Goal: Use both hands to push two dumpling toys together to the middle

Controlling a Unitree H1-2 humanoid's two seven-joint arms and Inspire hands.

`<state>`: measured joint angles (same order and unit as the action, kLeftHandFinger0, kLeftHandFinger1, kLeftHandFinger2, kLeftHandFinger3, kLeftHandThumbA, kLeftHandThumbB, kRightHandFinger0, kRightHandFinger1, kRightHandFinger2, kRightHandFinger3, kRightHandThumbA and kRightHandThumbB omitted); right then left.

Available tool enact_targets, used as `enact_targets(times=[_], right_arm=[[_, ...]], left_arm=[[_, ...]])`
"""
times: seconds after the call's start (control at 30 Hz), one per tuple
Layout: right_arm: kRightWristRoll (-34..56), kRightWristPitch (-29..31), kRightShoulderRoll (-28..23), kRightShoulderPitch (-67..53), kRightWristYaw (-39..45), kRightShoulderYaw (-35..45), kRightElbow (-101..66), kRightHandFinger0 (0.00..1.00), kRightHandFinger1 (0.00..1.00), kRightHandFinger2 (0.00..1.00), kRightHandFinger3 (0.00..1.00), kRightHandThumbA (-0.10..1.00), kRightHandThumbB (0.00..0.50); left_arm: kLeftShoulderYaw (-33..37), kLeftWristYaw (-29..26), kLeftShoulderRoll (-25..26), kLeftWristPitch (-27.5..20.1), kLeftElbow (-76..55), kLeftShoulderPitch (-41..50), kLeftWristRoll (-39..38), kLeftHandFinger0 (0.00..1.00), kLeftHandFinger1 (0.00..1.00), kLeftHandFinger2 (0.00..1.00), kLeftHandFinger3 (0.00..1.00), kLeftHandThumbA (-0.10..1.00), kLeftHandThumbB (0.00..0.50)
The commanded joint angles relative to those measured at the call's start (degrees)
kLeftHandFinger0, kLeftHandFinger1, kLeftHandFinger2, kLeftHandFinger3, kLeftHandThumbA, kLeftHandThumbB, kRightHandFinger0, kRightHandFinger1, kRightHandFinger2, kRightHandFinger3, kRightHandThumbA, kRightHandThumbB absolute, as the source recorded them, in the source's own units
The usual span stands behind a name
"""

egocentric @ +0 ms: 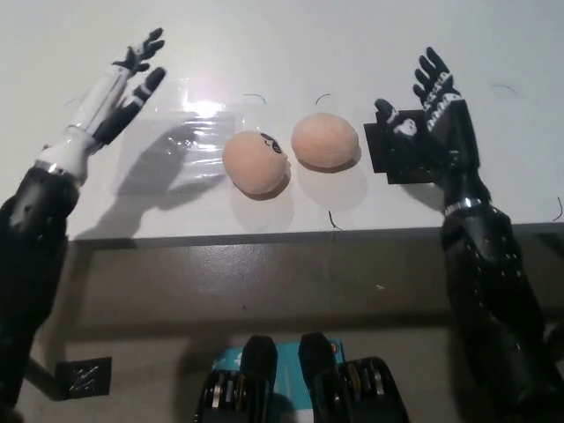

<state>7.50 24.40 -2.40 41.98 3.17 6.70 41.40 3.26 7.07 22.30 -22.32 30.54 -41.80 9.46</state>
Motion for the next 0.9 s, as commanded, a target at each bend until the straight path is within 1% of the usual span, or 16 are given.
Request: enact_targets(times=[0.0, 0.07, 0.1, 0.17, 0.23, 0.27, 0.37, 0.5, 0.57, 0.63, 0.67, 0.7, 0.73, 0.77, 0.83, 0.87], right_arm=[[1.6, -2.6, -0.7, -5.1, 2.5, -1.1, -13.7, 1.0, 1.0, 1.0, 1.0, 1.0, 0.246], [1.2, -2.7, -0.6, -7.3, 2.6, -1.6, -17.7, 1.0, 1.0, 1.0, 1.0, 1.0, 0.239], [0.8, -4.2, -0.6, -11.1, 2.5, -2.3, -24.7, 1.0, 1.0, 1.0, 1.0, 1.0, 0.263], [0.7, -5.4, -0.7, -14.2, 2.6, -2.9, -30.5, 1.0, 1.0, 1.0, 1.0, 1.0, 0.262], [1.5, -6.1, -1.1, -17.1, 3.3, -3.6, -35.8, 1.0, 1.0, 1.0, 1.0, 1.0, 0.284], [1.4, -7.0, -1.3, -20.4, 3.4, -4.1, -40.5, 1.0, 1.0, 1.0, 1.0, 1.0, 0.314], [1.0, -7.2, -1.7, -24.5, 3.4, -4.5, -45.3, 1.0, 1.0, 1.0, 1.0, 1.0, 0.305], [2.5, -7.6, -2.3, -28.6, 4.0, -4.5, -48.5, 1.0, 1.0, 1.0, 1.0, 1.0, 0.338], [3.6, -7.9, -3.0, -31.0, 4.6, -4.5, -48.6, 1.0, 1.0, 1.0, 1.0, 1.0, 0.366], [4.2, -8.1, -3.3, -32.3, 4.7, -4.6, -48.2, 1.0, 1.0, 1.0, 1.0, 1.0, 0.337], [4.7, -8.2, -3.6, -32.8, 4.9, -4.8, -47.9, 1.0, 1.0, 1.0, 1.0, 1.0, 0.312], [4.6, -7.8, -3.8, -33.5, 5.0, -4.9, -47.0, 1.0, 1.0, 1.0, 1.0, 1.0, 0.329], [4.4, -7.7, -3.9, -34.2, 5.0, -5.0, -46.2, 1.0, 1.0, 1.0, 1.0, 1.0, 0.342], [4.2, -7.2, -4.0, -34.7, 5.1, -5.0, -45.3, 1.0, 1.0, 1.0, 1.0, 1.0, 0.311], [4.6, -6.5, -4.4, -35.8, 5.3, -5.1, -43.5, 1.0, 1.0, 1.0, 1.0, 1.0, 0.337], [4.5, -6.3, -4.5, -36.2, 5.3, -5.0, -42.4, 1.0, 1.0, 1.0, 1.0, 1.0, 0.329]], left_arm=[[-2.1, 3.6, 1.7, 4.0, -13.9, 5.7, -6.2, 1.0, 1.0, 1.0, 1.0, 1.0, 0.377], [-2.3, 3.9, 1.6, 5.7, -18.8, 8.6, -7.0, 1.0, 1.0, 1.0, 1.0, 1.0, 0.4], [-2.3, 3.8, 1.2, 6.1, -25.4, 13.0, -7.8, 1.0, 1.0, 1.0, 1.0, 1.0, 0.393], [-2.3, 4.0, 0.9, 6.4, -30.4, 16.2, -9.7, 1.0, 1.0, 1.0, 1.0, 1.0, 0.386], [-2.4, 3.7, 0.5, 7.2, -35.8, 19.8, -11.1, 1.0, 1.0, 1.0, 1.0, 1.0, 0.316], [-2.6, 3.2, 0.0, 7.0, -39.9, 23.0, -12.5, 1.0, 1.0, 1.0, 1.0, 1.0, 0.298], [-3.1, 2.7, -0.1, 6.7, -43.8, 26.8, -13.1, 1.0, 1.0, 1.0, 1.0, 1.0, 0.292], [-3.8, 2.3, -0.3, 7.5, -47.1, 31.1, -15.1, 1.0, 1.0, 1.0, 1.0, 1.0, 0.274], [-4.4, 2.0, -0.6, 6.8, -47.3, 33.6, -16.5, 1.0, 1.0, 1.0, 1.0, 1.0, 0.248], [-4.8, 2.1, -0.6, 6.4, -46.9, 35.0, -16.4, 1.0, 1.0, 1.0, 1.0, 1.0, 0.254], [-5.1, 2.5, -0.6, 6.5, -46.7, 35.6, -16.9, 1.0, 1.0, 1.0, 1.0, 1.0, 0.24], [-5.2, 3.1, -0.3, 6.1, -45.7, 36.5, -17.4, 1.0, 1.0, 1.0, 1.0, 1.0, 0.263], [-5.3, 3.7, -0.1, 6.0, -44.9, 37.4, -18.0, 1.0, 1.0, 1.0, 1.0, 1.0, 0.263], [-5.3, 4.1, -0.1, 6.3, -44.5, 38.1, -18.9, 1.0, 1.0, 1.0, 1.0, 1.0, 0.226], [-5.4, 4.7, -0.1, 7.3, -43.3, 39.4, -20.3, 1.0, 1.0, 1.0, 1.0, 1.0, 0.276], [-5.5, 4.8, 0.0, 7.7, -42.5, 40.0, -19.9, 1.0, 1.0, 1.0, 1.0, 1.0, 0.288]])
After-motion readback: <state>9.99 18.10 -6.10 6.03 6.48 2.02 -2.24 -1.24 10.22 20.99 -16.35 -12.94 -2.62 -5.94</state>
